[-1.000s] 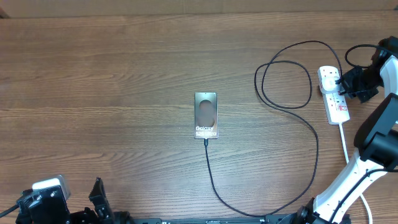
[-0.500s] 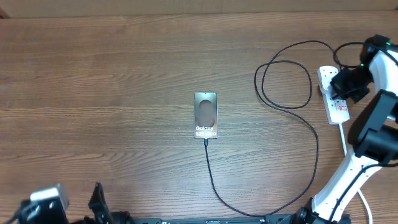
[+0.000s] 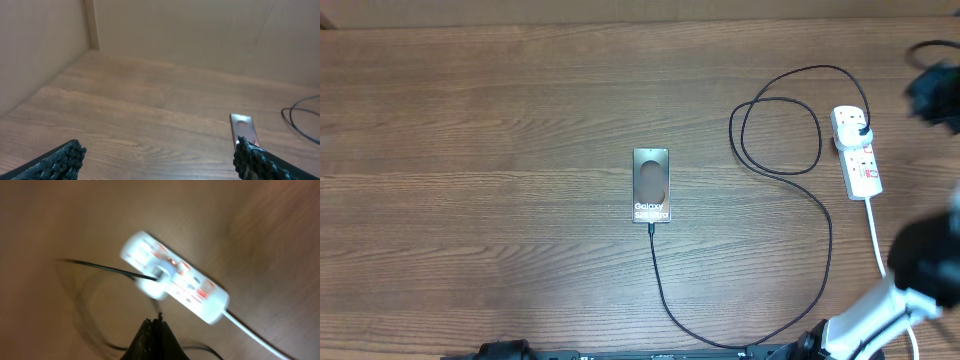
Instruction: Plug charger to phone and switch on socket
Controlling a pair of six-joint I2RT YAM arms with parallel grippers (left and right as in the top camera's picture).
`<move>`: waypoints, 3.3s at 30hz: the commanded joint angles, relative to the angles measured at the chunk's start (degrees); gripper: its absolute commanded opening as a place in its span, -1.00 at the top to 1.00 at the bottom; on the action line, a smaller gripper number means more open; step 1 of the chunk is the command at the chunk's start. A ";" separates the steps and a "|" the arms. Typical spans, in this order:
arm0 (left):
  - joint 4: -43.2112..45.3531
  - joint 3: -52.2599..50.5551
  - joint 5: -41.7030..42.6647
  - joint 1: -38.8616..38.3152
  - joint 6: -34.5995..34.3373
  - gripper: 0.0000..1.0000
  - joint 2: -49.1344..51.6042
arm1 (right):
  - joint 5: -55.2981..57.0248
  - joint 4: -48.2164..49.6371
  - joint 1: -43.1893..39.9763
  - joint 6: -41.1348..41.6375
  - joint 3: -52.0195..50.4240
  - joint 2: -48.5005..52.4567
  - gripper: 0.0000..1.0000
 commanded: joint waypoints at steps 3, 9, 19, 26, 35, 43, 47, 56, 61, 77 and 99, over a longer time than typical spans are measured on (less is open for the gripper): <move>0.07 0.13 -0.31 0.39 -0.63 -0.99 -5.99 | -15.41 10.78 -2.49 0.00 8.44 -18.25 0.92; -0.22 0.83 -0.11 0.15 -0.63 -0.99 -5.90 | -19.15 27.96 -2.34 -0.02 8.74 -31.41 0.92; -0.11 0.83 -0.09 -4.98 -0.66 -1.00 -5.90 | -19.12 24.17 -2.32 -0.92 8.63 -42.99 0.92; -0.15 0.83 -0.11 -1.25 -0.66 -0.99 -5.90 | -19.15 20.39 1.66 -0.92 7.93 -46.49 0.92; -1.99 0.83 -0.20 1.92 -0.55 -0.99 -5.90 | -19.12 25.97 4.46 -0.92 -6.49 -54.34 0.92; -1.01 -0.11 1.81 1.90 -4.31 -0.99 -5.90 | -21.11 35.82 4.50 -0.90 -20.57 -62.47 0.92; 6.38 -4.35 1.40 1.92 -4.52 -0.99 -5.90 | -21.24 36.87 7.08 -0.94 -21.53 -63.56 0.91; 30.16 -26.27 2.95 1.86 -4.52 -1.00 -5.90 | -21.24 37.27 9.29 -0.94 -21.53 -63.76 0.85; 44.06 -40.46 2.97 1.84 -4.55 -1.00 -5.90 | -21.24 37.53 9.29 -0.94 -21.55 -64.89 0.85; 84.37 -74.01 7.39 1.81 -4.26 -1.00 -5.90 | -21.00 38.21 9.18 -10.25 -21.49 -78.84 0.85; 84.19 -81.09 11.28 1.81 1.73 -1.00 -5.90 | -19.56 39.30 9.18 -13.55 -21.42 -81.53 0.81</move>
